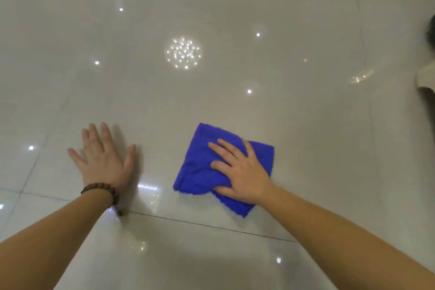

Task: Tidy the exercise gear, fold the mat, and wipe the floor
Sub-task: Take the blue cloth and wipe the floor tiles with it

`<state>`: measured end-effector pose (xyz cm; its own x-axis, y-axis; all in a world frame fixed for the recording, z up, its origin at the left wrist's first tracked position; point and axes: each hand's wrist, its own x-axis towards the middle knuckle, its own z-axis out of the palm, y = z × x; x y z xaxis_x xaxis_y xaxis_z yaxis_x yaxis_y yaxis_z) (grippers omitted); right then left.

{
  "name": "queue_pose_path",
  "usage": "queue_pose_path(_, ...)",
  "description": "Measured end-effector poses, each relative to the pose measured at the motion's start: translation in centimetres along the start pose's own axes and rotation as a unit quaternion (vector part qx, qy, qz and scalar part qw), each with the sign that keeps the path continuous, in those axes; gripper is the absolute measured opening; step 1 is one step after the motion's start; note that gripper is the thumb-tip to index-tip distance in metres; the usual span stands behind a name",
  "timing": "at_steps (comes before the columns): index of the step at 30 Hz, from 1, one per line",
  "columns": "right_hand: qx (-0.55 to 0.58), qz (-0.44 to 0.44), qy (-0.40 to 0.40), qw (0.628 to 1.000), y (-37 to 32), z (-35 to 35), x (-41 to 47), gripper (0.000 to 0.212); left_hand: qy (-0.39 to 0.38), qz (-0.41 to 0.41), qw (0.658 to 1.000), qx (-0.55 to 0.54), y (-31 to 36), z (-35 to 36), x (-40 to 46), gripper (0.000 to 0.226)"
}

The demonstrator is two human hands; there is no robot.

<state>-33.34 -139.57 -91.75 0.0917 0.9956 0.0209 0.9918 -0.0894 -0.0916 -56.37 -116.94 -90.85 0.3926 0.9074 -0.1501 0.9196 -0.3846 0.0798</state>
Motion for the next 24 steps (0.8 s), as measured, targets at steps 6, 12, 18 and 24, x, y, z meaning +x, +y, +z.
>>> queue_pose_path(6,0.116,0.692,0.069,0.709,12.2,-2.9,5.0,0.062,-0.043,-0.102,0.993,0.034,-3.3,0.4,4.1,0.085)
queue_pose_path(12,0.039,0.128,0.059,0.989,-5.9,1.4,16.6,0.056,-0.063,-0.101,0.993,0.013,-3.8,0.5,4.3,0.081)
queue_pose_path(18,0.052,0.175,0.056,0.982,5.4,0.8,25.9,0.053,-0.054,-0.099,0.994,-0.013,-3.9,0.3,4.4,0.081)
queue_pose_path(24,0.093,0.378,0.083,0.917,0.5,0.2,36.2,0.050,-0.042,-0.094,0.995,-0.013,-4.1,0.9,4.4,0.081)
